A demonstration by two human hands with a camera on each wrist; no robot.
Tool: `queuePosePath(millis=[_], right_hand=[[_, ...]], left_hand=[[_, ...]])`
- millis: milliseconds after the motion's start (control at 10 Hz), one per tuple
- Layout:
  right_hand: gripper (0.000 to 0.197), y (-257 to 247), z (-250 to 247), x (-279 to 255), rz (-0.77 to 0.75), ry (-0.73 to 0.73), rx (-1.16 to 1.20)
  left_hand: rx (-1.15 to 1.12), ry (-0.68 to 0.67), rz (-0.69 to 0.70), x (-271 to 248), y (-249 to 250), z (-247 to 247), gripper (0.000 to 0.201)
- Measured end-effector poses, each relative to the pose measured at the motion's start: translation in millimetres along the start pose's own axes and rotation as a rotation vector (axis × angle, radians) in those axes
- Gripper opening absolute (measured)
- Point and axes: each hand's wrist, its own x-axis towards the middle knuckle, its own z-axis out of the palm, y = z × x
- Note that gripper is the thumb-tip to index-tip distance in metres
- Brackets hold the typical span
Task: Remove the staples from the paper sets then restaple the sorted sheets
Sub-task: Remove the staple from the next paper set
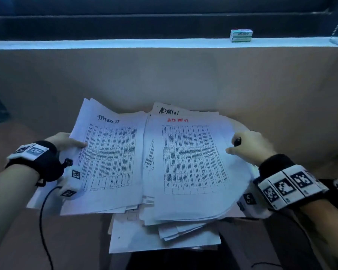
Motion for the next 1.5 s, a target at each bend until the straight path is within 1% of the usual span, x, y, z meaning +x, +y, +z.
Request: queuePosePath(millis=[100,200,300,400,500,600,700,800,900,1000,1100,1200,1300,1400,1500], right_hand=[[0.016,14,-5,-5,0.043,-0.057,0.017],[0.019,23,-1,-10,0.094,-0.142,0.132],[0.025,29,0,-12,0.107,-0.122,0.203],[0.027,31,-13,-15,0.081,-0.072,0.213],[0.025,25,-38,-26,0.044,0.025,0.216],[0.025,10,-57,-38,-0.02,0.02,0.197],[0.026,-18,-46,-39,-0.123,-0.067,0.259],[0.03,-47,-9,-24,-0.155,-0.317,0.345],[0.018,-55,24,-8,-0.103,-0.459,0.348],[0.022,-49,44,1,-0.071,-0.525,0.302],[0.032,-41,53,3,-0.091,-0.529,0.32],[0.041,-40,58,5,-0.11,-0.543,0.302],[0.041,-37,59,7,-0.122,-0.551,0.306],[0.036,-35,56,7,-0.119,-0.59,0.359],[0.024,-32,45,6,-0.15,-0.53,0.383]], left_hand=[[0.034,-0.038,-0.017,-113,51,0,0.025],[0.072,-0.018,0.013,-115,58,4,0.03],[0.169,0.062,-0.002,-119,66,4,0.074],[0.244,0.078,-0.015,-128,74,6,0.098],[0.383,0.093,0.015,-142,84,13,0.102],[0.579,0.156,0.175,-162,113,28,0.085],[0.462,0.062,0.403,-188,158,61,0.061],[0.349,-0.156,0.377,-201,189,101,0.048],[0.295,-0.188,0.239,-197,192,127,0.051],[0.195,-0.119,0.174,-187,188,134,0.051],[0.165,-0.166,0.141,-187,193,137,0.053],[0.084,-0.208,0.145,-185,202,141,0.062],[-0.094,-0.193,0.196,-180,209,141,0.064],[-0.187,-0.177,0.177,-178,205,141,0.054],[-0.345,-0.136,0.253,-177,200,143,0.032]])
